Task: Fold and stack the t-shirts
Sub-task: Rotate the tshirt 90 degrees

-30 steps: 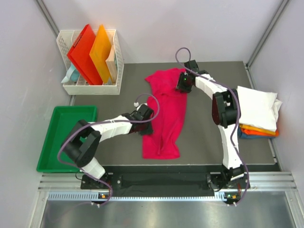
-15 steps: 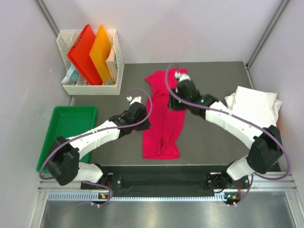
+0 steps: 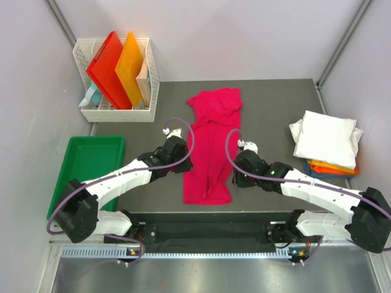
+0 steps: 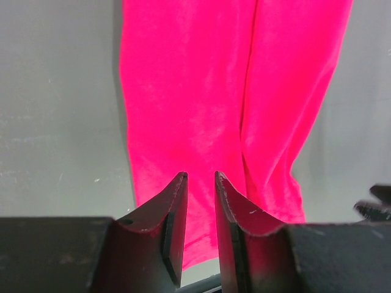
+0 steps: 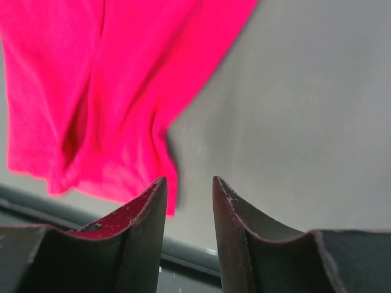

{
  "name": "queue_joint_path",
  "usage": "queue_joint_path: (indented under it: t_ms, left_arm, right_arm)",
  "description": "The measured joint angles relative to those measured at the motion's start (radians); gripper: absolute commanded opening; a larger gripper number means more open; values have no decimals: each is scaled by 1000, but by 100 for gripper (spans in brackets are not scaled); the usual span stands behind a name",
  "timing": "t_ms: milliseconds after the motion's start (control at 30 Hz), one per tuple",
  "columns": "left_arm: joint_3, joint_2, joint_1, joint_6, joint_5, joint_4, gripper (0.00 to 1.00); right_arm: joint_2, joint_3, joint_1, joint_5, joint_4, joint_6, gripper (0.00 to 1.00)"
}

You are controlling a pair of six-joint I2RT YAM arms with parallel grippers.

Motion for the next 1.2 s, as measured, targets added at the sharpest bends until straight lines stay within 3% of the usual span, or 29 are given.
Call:
queue_joint_path:
  t_ms: [333, 667, 900, 1100, 1200]
  left_arm:
    - [-17, 44, -4, -5, 26, 2, 28]
    - [-35, 53, -8, -19, 38, 8, 27]
    - [-59, 52, -11, -23, 41, 8, 27]
    - [-84, 42, -11, -29, 40, 6, 27]
    - [-86, 41, -11, -30, 40, 7, 27]
  right_arm:
    - [29, -52, 137, 11, 13, 115, 41]
    - [151, -58, 154, 28, 74, 165, 38]
    - [251, -48, 161, 53, 111, 186, 26]
    - [264, -43, 174, 68, 115, 212, 0]
    - [264, -44, 180, 76, 108, 238, 0]
